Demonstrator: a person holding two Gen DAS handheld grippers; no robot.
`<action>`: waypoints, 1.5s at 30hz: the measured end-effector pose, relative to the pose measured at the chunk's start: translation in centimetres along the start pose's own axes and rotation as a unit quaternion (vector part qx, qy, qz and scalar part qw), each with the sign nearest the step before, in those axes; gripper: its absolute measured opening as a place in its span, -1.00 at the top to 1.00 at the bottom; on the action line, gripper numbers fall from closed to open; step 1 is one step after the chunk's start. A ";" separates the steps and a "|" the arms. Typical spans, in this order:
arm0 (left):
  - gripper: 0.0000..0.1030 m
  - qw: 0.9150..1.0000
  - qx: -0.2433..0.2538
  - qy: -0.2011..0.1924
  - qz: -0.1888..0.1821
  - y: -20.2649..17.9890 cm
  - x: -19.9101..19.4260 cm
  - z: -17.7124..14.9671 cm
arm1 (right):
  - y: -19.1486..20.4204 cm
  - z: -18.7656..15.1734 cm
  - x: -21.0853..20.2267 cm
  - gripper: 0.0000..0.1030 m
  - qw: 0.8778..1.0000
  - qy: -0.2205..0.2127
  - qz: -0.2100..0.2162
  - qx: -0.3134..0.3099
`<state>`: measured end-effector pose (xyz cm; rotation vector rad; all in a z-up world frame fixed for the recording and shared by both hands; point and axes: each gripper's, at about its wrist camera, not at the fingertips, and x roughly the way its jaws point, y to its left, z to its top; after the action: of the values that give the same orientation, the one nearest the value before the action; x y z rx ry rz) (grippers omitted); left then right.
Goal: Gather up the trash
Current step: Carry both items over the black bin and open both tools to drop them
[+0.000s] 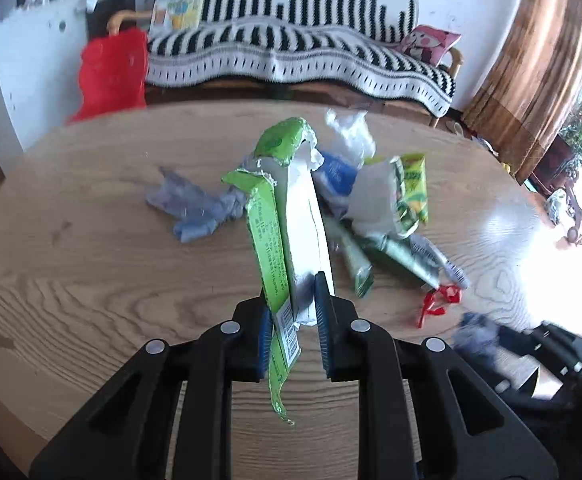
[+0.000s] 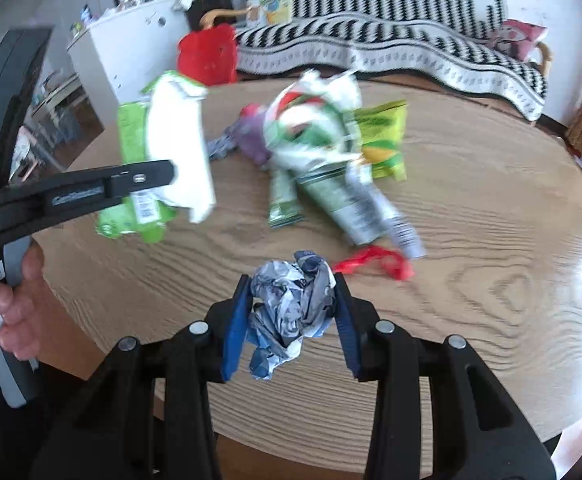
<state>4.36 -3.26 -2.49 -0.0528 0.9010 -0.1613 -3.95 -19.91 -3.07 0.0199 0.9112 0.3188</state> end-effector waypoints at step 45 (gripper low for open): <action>0.56 0.879 0.330 0.150 -0.311 -47.1 8.7 -16.9 | -36.7 -23.1 -16.6 0.18 0.906 0.024 -0.229 0.356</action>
<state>-9.07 -50.73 -14.40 0.3324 1.0723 -1.0990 -21.75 -62.29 -10.02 0.4672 1.0088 -0.4671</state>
